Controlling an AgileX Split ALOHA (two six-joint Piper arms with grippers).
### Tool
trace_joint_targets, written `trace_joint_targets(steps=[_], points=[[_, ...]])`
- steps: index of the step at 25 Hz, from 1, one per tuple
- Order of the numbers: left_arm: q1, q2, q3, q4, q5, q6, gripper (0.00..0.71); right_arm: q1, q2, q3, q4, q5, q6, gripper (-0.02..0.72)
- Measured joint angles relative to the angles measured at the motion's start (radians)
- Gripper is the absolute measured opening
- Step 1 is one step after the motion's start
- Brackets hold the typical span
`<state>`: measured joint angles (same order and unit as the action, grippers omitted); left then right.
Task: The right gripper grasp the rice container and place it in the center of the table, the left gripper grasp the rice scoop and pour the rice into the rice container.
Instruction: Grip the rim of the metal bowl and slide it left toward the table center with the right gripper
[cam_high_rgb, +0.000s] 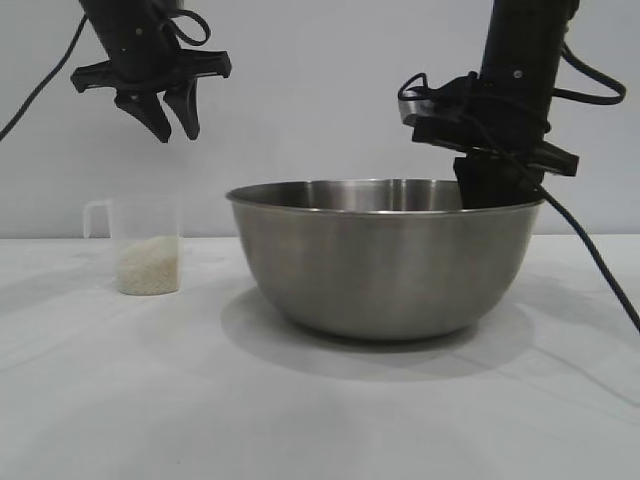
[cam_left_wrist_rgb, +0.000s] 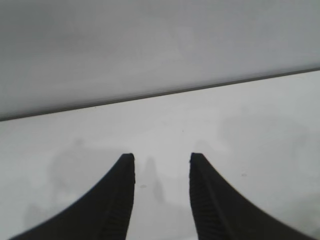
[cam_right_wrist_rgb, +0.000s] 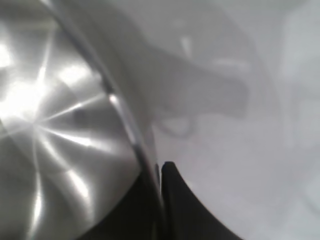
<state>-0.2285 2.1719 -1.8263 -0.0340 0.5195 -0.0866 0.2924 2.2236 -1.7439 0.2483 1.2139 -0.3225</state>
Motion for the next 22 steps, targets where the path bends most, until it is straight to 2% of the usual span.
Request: trace_joint_targets(steps=[1,2,6,8,12,13,17,20,21,22], points=[[0.000,0.000,0.000,0.000,0.002,0.000,0.222,0.000,0.000,0.000,0.006,0.000,0.000,0.048],[0.000,0.000,0.000,0.000,0.003,0.000,0.222,0.000,0.000,0.000,0.006,0.000,0.000,0.048],[0.000,0.000,0.000,0.000,0.003,0.000,0.222,0.000,-0.011,0.000,0.006,0.000,0.000,0.258],[0.000,0.000,0.000,0.000,0.003,0.000,0.222,0.000,-0.030,0.000,0.008,0.000,0.000,0.325],[0.000,0.000,0.000,0.000,0.003,0.000,0.222,0.000,-0.088,0.000,0.008,-0.020,0.000,0.317],[0.000,0.000,0.000,0.000,0.003,0.000,0.222,0.000,-0.109,0.000,0.012,-0.034,-0.004,0.342],[0.000,0.000,0.000,0.000,0.003,0.000,0.222,0.000,-0.212,0.014,0.041,-0.087,-0.016,0.342],[0.000,0.000,0.000,0.000,0.003,0.000,0.222,0.000,-0.324,0.114,0.125,-0.162,-0.096,0.342],[0.000,0.000,0.000,0.000,0.003,0.000,0.222,0.000,-0.361,0.174,0.164,-0.194,-0.133,0.342],[0.000,0.000,0.000,0.000,0.003,0.000,0.222,0.003,-0.416,0.243,0.211,-0.229,-0.199,0.342]])
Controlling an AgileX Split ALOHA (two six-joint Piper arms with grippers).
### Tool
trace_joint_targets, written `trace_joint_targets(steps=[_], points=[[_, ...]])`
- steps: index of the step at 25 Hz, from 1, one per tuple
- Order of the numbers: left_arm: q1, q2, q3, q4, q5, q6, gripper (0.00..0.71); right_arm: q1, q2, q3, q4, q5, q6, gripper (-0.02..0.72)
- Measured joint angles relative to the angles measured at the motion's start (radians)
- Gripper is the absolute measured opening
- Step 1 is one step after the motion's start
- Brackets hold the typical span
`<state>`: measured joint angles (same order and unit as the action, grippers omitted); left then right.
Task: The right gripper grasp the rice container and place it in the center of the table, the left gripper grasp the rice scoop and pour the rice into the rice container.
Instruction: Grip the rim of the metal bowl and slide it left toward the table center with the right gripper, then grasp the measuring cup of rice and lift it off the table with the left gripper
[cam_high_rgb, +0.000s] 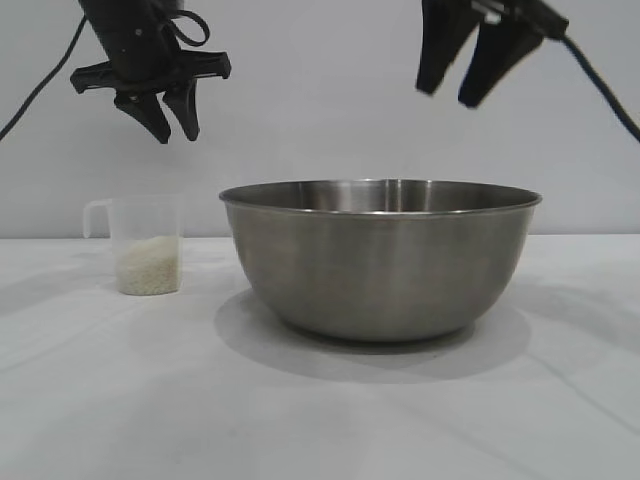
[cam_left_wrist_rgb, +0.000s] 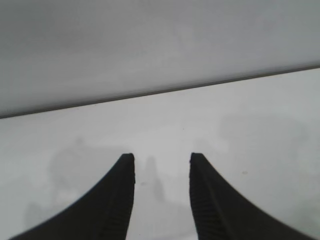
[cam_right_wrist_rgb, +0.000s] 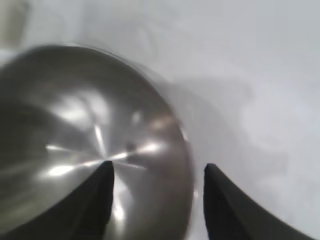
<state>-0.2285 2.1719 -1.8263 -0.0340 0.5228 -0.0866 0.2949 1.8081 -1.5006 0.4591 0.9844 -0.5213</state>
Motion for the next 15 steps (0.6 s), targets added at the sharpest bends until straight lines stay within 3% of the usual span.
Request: trace_joint_targets(steps=[3,5,6,7,8,12,13,15], points=[[0.000,0.000,0.000,0.000,0.000,0.000,0.222,0.000,-0.127,0.213,0.111,-0.111,-0.223,0.342],[0.000,0.000,0.000,0.000,0.000,0.000,0.222,0.001,-0.198,0.333,0.112,-0.183,-0.343,0.342],[0.000,0.000,0.000,0.000,0.000,0.000,0.222,-0.004,-0.229,0.386,0.084,-0.225,-0.346,0.342],[0.000,0.000,0.000,0.000,0.000,0.000,0.222,-0.013,-0.252,0.421,0.047,-0.263,-0.320,0.342],[0.000,0.000,0.000,0.000,0.000,0.000,0.222,-0.029,-0.275,0.453,-0.001,-0.293,-0.245,0.342],[0.000,0.000,0.000,0.000,0.003,0.000,0.222,-0.099,-0.351,0.494,-0.339,-0.357,0.193,0.342],[0.000,0.000,0.000,0.000,0.005,0.000,0.222,-0.104,-0.375,0.503,-0.395,-0.362,0.247,0.342],[0.000,0.000,0.000,0.000,0.007,0.000,0.222,-0.104,-0.449,0.535,-0.424,-0.378,0.295,0.342]])
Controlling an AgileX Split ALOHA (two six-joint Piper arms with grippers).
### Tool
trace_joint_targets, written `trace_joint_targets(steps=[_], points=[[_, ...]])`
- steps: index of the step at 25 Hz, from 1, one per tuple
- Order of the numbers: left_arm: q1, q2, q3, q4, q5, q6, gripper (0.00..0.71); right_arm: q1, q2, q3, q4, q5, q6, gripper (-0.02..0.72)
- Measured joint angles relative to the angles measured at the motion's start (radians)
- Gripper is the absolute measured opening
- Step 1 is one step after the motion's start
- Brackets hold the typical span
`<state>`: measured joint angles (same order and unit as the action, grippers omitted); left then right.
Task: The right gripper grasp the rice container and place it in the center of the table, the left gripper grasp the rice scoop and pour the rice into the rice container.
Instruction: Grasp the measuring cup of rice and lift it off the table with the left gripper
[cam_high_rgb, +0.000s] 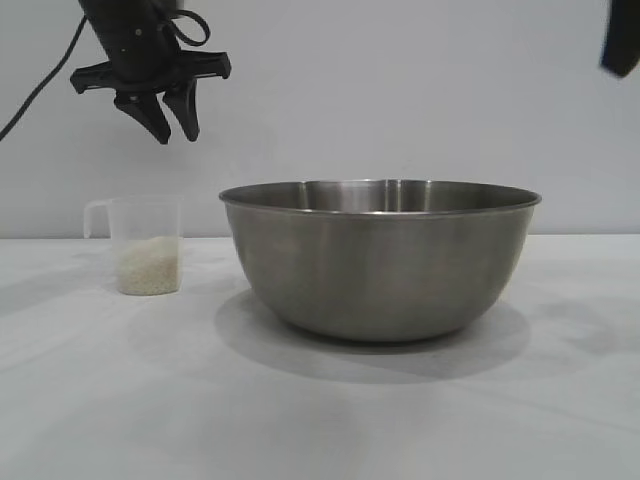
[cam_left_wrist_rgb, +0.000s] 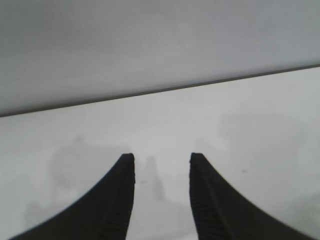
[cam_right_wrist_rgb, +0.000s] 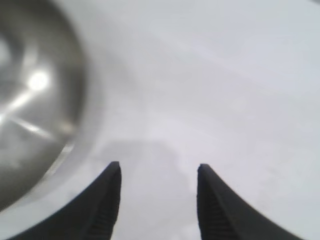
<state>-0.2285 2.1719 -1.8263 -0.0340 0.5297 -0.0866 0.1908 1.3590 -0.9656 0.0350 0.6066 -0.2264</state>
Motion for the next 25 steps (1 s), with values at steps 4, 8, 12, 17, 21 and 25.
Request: trace_joint_targets(steps=[4,8,12,17,21,25], points=[[0.002,0.000,0.000,0.000,0.002,0.000,0.222,0.000,-0.203,0.143,0.037,-0.055,0.019,0.342],[0.002,0.000,0.000,0.000,0.002,0.000,0.222,0.002,-0.436,0.307,0.050,-0.033,0.020,0.342],[0.002,0.000,0.000,0.000,0.002,0.000,0.222,0.002,-0.594,0.351,0.054,0.138,0.036,0.342],[0.002,0.000,0.000,0.023,0.013,0.000,0.222,0.002,-0.651,0.356,0.103,0.275,0.072,0.342],[0.002,0.000,0.000,0.025,0.017,0.000,0.222,0.002,-0.732,0.356,0.112,0.347,0.079,0.342],[0.002,0.000,0.000,0.025,0.017,0.000,0.222,0.002,-0.895,0.356,0.108,0.444,0.086,0.342]])
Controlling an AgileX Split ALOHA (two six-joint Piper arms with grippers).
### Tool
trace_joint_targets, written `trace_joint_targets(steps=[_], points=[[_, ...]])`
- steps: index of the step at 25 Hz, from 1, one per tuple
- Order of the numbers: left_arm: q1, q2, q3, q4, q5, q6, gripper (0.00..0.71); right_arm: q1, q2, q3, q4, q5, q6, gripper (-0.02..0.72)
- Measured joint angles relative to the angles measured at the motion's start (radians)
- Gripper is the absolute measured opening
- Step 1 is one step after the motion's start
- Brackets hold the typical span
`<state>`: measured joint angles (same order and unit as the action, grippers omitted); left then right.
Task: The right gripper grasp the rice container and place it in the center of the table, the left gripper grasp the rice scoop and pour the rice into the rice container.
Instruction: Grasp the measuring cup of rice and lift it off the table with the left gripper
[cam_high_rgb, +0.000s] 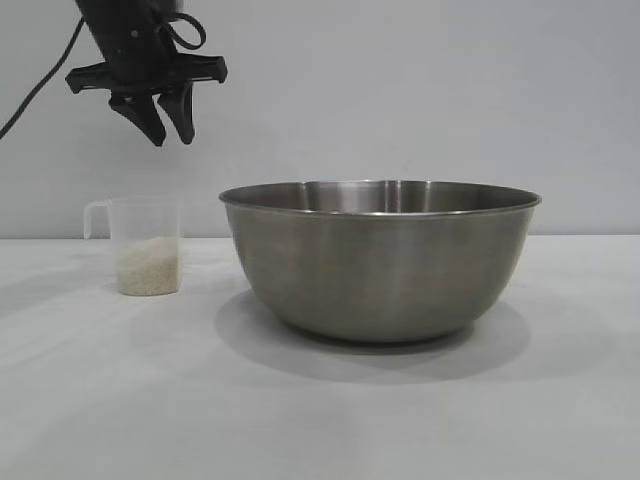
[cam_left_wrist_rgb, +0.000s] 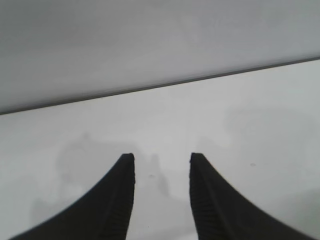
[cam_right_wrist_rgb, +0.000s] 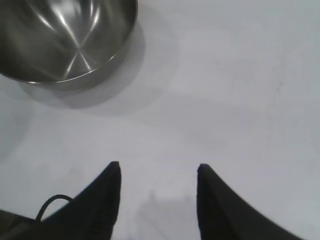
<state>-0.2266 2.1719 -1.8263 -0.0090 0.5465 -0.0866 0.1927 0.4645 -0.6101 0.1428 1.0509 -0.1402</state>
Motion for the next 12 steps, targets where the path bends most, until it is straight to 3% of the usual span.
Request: trace_joint_targets(steps=[4,8,12], points=[[0.000,0.000,0.000,0.000,0.000,0.000,0.222,0.000,-0.150,0.005,-0.029,0.102,0.062,0.342],[0.000,0.000,0.000,0.000,0.000,0.000,0.222,0.000,-0.256,0.068,-0.040,0.183,0.077,0.342],[0.000,-0.005,0.000,0.001,0.003,0.000,0.222,0.000,-0.386,0.077,-0.042,0.195,0.077,0.342]])
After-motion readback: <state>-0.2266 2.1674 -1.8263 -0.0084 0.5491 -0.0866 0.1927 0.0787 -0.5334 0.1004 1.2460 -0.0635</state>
